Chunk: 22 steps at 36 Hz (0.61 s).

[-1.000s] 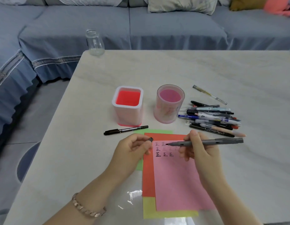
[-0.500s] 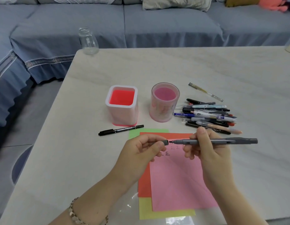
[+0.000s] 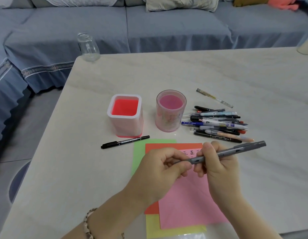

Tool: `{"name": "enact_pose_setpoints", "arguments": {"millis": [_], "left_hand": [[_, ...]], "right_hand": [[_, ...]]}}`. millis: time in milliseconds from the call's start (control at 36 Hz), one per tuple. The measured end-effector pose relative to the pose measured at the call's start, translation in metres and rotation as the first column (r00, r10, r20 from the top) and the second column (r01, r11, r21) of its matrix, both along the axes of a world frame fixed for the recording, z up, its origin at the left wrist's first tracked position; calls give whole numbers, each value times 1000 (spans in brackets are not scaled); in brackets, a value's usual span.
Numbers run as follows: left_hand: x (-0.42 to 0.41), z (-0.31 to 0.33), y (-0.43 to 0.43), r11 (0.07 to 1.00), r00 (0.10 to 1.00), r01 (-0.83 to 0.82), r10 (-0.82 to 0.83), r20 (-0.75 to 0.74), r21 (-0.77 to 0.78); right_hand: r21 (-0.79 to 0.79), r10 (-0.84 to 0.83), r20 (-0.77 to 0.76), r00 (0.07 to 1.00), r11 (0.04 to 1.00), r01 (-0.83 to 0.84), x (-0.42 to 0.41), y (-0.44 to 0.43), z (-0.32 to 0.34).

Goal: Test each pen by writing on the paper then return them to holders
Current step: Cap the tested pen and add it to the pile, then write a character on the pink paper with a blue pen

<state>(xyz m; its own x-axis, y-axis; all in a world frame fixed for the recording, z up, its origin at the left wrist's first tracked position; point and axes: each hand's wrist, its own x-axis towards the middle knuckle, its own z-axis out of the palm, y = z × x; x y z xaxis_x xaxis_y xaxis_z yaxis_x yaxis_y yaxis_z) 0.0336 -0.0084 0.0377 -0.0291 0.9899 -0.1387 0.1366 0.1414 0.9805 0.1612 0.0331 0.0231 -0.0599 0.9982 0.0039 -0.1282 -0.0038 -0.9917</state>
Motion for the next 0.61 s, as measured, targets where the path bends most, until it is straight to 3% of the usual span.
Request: {"name": "enact_pose_setpoints", "arguments": {"millis": [83, 139, 194, 222, 306, 361, 417, 556, 611], "left_hand": [[-1, -6, -1, 994, 962, 107, -111, -251, -30], [-4, -14, -2, 988, 866, 149, -149, -477, -38], [-11, -25, -2, 995, 745, 94, -80, -662, -15], [-16, -32, -1, 999, 702, 34, -16, -712, 12], [-36, -53, -2, 990, 603, -118, 135, -787, 79], [-52, -66, -3, 984, 537, -121, 179, -825, 135], [-67, -75, -6, 968, 465, -121, 250, -849, 219], [-92, -88, -9, 951, 328, -125, 307, -893, 281], [-97, -91, -9, 955, 294, -119, 295, -909, 271]], "right_hand": [[-51, 125, 146, 981, 992, -118, 3, 5, -13], [-122, 304, 287, 909, 952, -280, 8, 10, -20], [-207, 476, 529, 703, 875, -437, 17, 20, -27], [-225, 485, 644, 591, 859, -459, 22, 27, -31], [-28, 208, 867, 452, 927, -373, 37, 52, -37], [206, -76, 910, 408, 936, -286, 45, 71, -39], [314, -234, 926, 297, 913, -260, 50, 89, -40], [117, -129, 991, -33, 960, -255, 50, 116, -37], [100, -125, 989, -79, 961, -258, 49, 118, -37]]}}
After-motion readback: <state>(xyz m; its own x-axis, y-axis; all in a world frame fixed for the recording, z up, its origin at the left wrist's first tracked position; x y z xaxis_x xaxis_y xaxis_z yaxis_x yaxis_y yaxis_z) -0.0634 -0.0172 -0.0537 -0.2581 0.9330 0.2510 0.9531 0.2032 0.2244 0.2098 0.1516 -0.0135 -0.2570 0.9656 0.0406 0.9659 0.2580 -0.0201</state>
